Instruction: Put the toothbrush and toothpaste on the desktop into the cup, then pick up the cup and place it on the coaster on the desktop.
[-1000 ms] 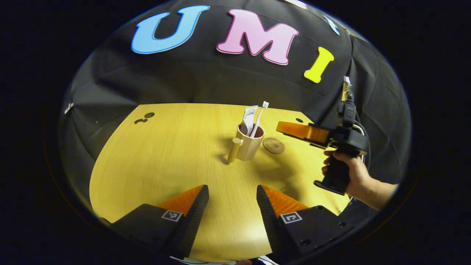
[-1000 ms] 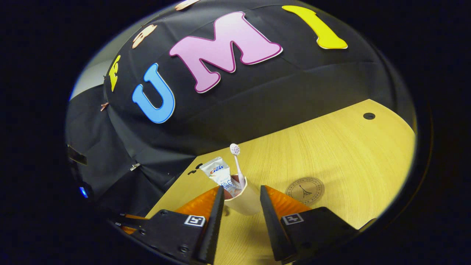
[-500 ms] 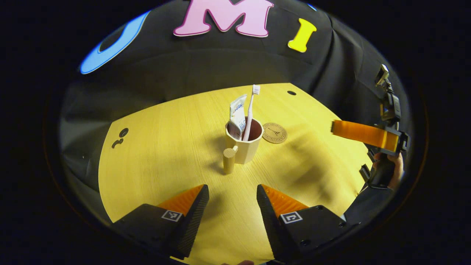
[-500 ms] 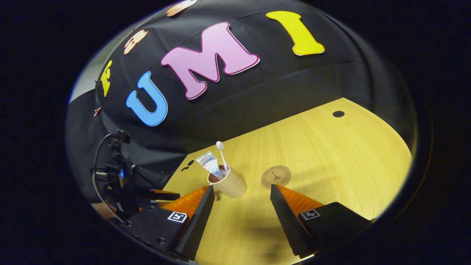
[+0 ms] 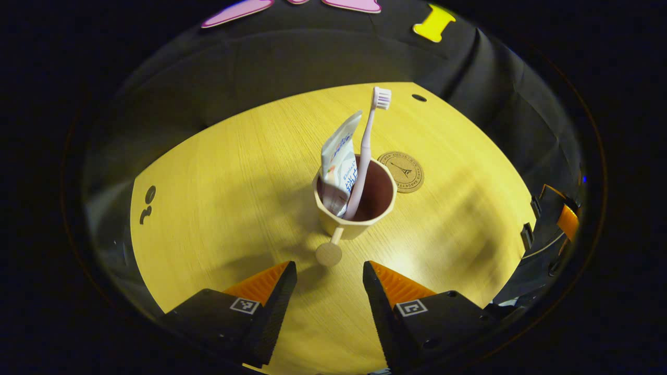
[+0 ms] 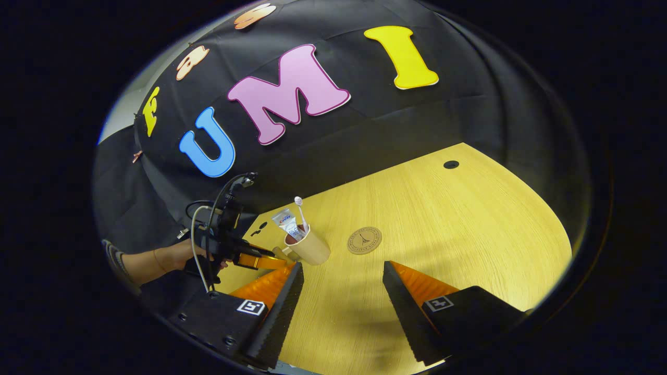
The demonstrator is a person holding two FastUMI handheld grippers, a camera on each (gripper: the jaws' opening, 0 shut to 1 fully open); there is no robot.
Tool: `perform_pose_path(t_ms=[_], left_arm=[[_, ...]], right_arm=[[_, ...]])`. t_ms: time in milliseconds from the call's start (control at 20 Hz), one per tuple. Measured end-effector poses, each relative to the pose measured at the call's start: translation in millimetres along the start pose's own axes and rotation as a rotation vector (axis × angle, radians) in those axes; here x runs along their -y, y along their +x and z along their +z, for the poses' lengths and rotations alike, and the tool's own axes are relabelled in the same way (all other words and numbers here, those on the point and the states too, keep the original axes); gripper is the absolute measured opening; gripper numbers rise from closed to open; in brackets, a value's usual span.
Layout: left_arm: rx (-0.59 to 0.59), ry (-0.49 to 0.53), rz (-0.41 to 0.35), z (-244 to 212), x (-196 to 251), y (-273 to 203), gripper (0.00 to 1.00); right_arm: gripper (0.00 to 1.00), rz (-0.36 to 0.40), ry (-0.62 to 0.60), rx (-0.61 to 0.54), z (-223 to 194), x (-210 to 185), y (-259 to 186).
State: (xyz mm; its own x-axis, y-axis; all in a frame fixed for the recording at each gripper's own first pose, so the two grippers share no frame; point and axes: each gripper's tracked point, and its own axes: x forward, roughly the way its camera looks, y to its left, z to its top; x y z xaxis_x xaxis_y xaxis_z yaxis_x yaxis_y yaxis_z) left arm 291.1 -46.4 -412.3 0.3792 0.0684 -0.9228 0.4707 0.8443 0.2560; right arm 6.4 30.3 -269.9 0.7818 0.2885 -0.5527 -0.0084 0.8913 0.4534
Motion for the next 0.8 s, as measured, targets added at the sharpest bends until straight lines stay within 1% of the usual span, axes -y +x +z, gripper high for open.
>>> perform_pose_path(t_ms=[300,350,400,450,500,600,650,750,800], left_arm=[[-0.109,0.091,0.029,18.0,-3.5,27.9,0.73],[-0.131,0.100,0.022,17.6,-1.6,30.7,0.69],[-0.146,0.110,0.021,18.2,-1.3,33.9,0.68],[-0.158,0.120,0.020,18.5,-1.3,36.3,0.63],[-0.168,0.129,0.021,17.8,-0.9,38.1,0.63],[-0.194,0.143,0.023,15.5,-0.1,42.4,0.58],[-0.216,0.151,0.042,13.4,-4.8,45.0,0.48],[-0.209,0.149,0.042,17.4,-3.4,45.8,0.36],[-0.202,0.150,0.038,17.5,-2.5,47.1,0.36]], right_arm=[[0.94,-0.028,0.063,-0.022,-5.8,28.3,-2.2],[0.94,-0.034,0.069,-0.025,-5.9,32.5,-1.3],[0.94,-0.039,0.073,-0.030,-8.5,36.4,-1.0],[0.94,-0.040,0.077,-0.035,-10.3,38.8,-0.9],[0.94,-0.042,0.081,-0.039,-11.1,41.4,-0.6],[0.94,-0.042,0.087,-0.047,-13.4,45.0,-0.1],[0.94,-0.042,0.090,-0.051,-14.8,46.1,0.3],[0.94,-0.042,0.095,-0.058,-16.4,48.7,1.7],[0.94,-0.043,0.097,-0.057,-16.5,49.6,2.5]])
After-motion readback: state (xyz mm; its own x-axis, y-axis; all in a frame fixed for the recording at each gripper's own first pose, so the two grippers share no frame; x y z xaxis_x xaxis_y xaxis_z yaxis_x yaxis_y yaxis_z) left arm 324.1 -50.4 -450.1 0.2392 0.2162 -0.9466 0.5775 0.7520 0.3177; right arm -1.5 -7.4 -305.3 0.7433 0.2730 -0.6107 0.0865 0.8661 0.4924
